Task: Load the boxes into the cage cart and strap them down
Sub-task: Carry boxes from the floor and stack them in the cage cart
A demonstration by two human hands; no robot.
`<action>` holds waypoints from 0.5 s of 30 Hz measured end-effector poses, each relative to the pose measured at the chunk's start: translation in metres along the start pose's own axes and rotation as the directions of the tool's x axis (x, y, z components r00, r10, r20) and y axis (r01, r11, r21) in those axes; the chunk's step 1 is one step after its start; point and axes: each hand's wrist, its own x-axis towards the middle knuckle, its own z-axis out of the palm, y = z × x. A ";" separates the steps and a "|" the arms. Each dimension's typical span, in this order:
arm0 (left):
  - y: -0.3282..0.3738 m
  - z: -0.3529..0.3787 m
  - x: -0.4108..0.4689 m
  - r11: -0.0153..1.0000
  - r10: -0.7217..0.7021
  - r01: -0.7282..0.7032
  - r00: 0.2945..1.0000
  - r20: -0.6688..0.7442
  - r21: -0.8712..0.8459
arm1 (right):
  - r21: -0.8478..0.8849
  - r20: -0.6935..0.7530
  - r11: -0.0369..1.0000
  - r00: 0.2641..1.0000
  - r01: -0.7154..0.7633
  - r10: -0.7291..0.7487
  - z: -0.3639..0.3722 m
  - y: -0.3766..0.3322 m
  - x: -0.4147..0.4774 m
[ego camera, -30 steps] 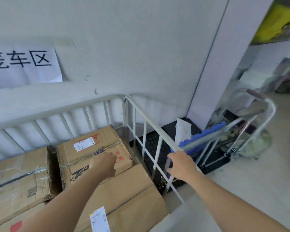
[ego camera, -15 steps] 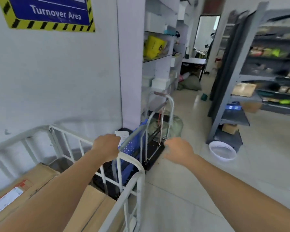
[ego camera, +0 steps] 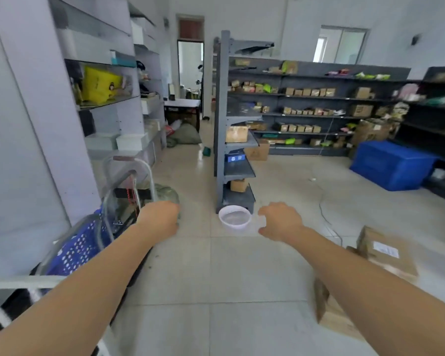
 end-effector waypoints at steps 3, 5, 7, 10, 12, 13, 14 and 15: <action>0.065 -0.007 0.020 0.997 0.075 -0.075 0.997 -0.004 -0.004 | -0.009 0.020 0.996 0.996 -0.092 0.092 0.006 0.066 -0.018; 0.106 -0.009 0.032 0.992 0.125 -0.125 0.992 -0.008 -0.003 | -0.009 0.036 0.988 0.987 -0.156 0.156 0.011 0.107 -0.030; 0.147 -0.011 0.044 0.985 0.172 -0.172 0.985 -0.014 -0.013 | -0.013 0.036 0.976 0.976 -0.215 0.216 0.015 0.146 -0.042; 0.206 -0.010 0.064 0.966 0.250 -0.250 0.968 -0.019 -0.056 | -0.008 0.057 0.951 0.949 -0.310 0.310 0.022 0.199 -0.059; 0.244 -0.007 0.080 0.949 0.306 -0.306 0.952 -0.015 -0.078 | -0.002 0.072 0.926 0.923 -0.378 0.377 0.031 0.233 -0.067; 0.262 -0.005 0.089 0.938 0.338 -0.337 0.941 -0.008 -0.076 | 0.005 0.072 0.912 0.910 -0.410 0.409 0.036 0.249 -0.070; 0.281 -0.003 0.098 0.928 0.369 -0.368 0.929 0.007 -0.068 | 0.019 0.077 0.896 0.894 -0.444 0.441 0.041 0.265 -0.072; 0.300 -0.002 0.107 0.915 0.400 -0.399 0.916 0.011 -0.056 | 0.030 0.083 0.880 0.879 -0.474 0.470 0.046 0.280 -0.074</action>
